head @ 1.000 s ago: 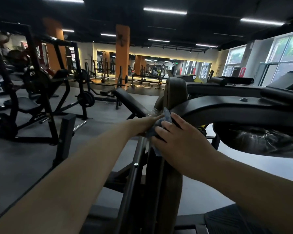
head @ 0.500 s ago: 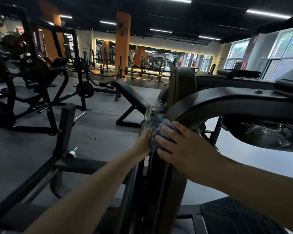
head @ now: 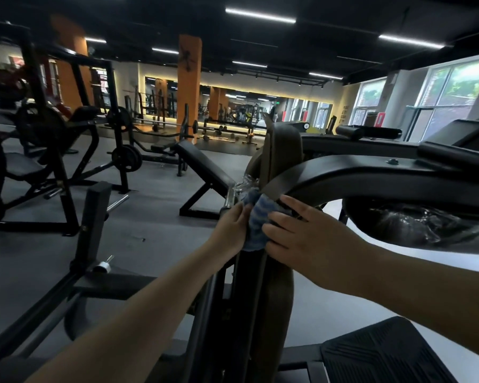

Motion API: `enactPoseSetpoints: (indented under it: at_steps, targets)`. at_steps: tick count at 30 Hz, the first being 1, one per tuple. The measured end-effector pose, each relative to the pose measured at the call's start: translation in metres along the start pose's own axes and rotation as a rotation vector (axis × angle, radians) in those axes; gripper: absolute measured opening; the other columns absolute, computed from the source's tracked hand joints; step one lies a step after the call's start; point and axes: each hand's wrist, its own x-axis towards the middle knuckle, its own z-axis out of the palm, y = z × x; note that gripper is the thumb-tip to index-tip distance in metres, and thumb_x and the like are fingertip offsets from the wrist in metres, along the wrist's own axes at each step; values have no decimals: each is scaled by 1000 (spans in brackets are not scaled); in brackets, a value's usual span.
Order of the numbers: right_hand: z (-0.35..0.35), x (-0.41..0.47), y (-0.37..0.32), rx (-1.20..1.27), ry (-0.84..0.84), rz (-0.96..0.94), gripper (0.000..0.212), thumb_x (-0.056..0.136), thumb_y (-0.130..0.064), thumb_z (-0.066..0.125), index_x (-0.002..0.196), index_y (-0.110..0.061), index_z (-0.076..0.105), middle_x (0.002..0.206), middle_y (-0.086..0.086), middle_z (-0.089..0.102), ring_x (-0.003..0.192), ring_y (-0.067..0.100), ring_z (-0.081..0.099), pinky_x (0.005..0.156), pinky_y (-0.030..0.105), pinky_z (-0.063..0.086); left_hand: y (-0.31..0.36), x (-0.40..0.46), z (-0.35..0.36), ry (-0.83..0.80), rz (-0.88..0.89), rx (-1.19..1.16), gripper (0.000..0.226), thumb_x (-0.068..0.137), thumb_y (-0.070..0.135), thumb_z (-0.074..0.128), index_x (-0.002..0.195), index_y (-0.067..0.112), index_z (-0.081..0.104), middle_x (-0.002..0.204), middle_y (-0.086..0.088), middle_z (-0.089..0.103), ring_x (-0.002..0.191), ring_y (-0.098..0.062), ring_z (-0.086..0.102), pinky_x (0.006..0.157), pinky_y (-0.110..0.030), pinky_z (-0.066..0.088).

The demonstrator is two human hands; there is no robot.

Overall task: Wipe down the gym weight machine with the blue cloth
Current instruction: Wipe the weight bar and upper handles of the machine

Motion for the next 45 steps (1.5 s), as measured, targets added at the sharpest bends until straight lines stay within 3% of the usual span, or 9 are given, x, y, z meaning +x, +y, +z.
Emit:
enactPoseSetpoints:
  at_steps: [5, 10, 13, 16, 24, 31, 36, 41, 45]
  targets:
    - [-7, -23, 17, -86, -61, 56, 52, 94, -10, 17, 95, -15, 68, 105, 10, 65, 100, 31, 62, 110, 48, 16, 39, 2, 16, -122, 223, 254, 23, 101, 17, 32, 114, 19, 51, 107, -2, 56, 103, -15, 53, 90, -23, 37]
    - [-4, -53, 24, -105, -83, 235, 43, 83, -16, 31, 99, -13, 72, 103, 7, 66, 98, 26, 62, 107, 47, 24, 65, 12, 33, -206, 509, 708, 42, 100, 29, 35, 139, 15, 39, 135, -4, 49, 123, -19, 46, 101, -24, 33]
    - [0, -72, 22, -51, -66, 386, 38, 81, -16, 38, 105, -10, 67, 107, 10, 65, 101, 28, 61, 104, 44, 32, 82, 17, 52, -283, 686, 989, 64, 92, 39, 50, 147, 17, 26, 149, -7, 35, 134, -26, 36, 110, -38, 31]
    - [-4, -82, 18, 58, -16, 561, 37, 74, -14, 39, 98, -9, 67, 104, 10, 66, 91, 29, 63, 96, 39, 37, 96, 19, 58, -411, 727, 1223, 93, 80, 43, 67, 150, 16, 12, 155, -3, 19, 141, -22, 21, 114, -32, 19]
    - [-20, -108, 17, 211, 48, 787, 32, 79, -19, 42, 96, -11, 67, 106, 7, 64, 88, 28, 61, 87, 33, 39, 88, 11, 89, -48, 809, 1606, 90, 73, 27, 71, 146, 11, 22, 140, -13, 45, 120, -30, 52, 96, -37, 43]
    - [-25, -126, 27, 275, 66, 939, 40, 80, -19, 40, 110, -6, 62, 116, 12, 60, 101, 30, 61, 86, 36, 50, 107, 19, 142, -56, 937, 1853, 77, 72, 34, 73, 135, 10, 34, 112, -10, 60, 93, -26, 62, 76, -34, 47]
    - [-24, -130, 34, 254, 116, 1021, 49, 76, -13, 50, 123, 2, 53, 127, 19, 53, 114, 32, 52, 97, 37, 42, 117, 34, 157, -280, 1077, 1772, 70, 81, 22, 62, 137, 9, 22, 117, -11, 52, 101, -26, 57, 81, -36, 48]
    - [-20, -102, 44, 239, 59, 996, 59, 81, -24, 36, 132, 5, 46, 136, 20, 49, 127, 31, 47, 107, 42, 30, 127, 44, 140, -556, 988, 1511, 73, 71, 28, 68, 136, 15, 37, 126, -2, 52, 111, -21, 54, 92, -34, 46]
    - [-15, -70, 47, 142, -24, 942, 61, 82, -36, 34, 126, 2, 56, 125, 15, 61, 117, 27, 58, 103, 46, 37, 126, 49, 103, -577, 830, 1403, 81, 69, 39, 70, 138, 21, 33, 131, 4, 49, 116, -15, 51, 93, -20, 40]
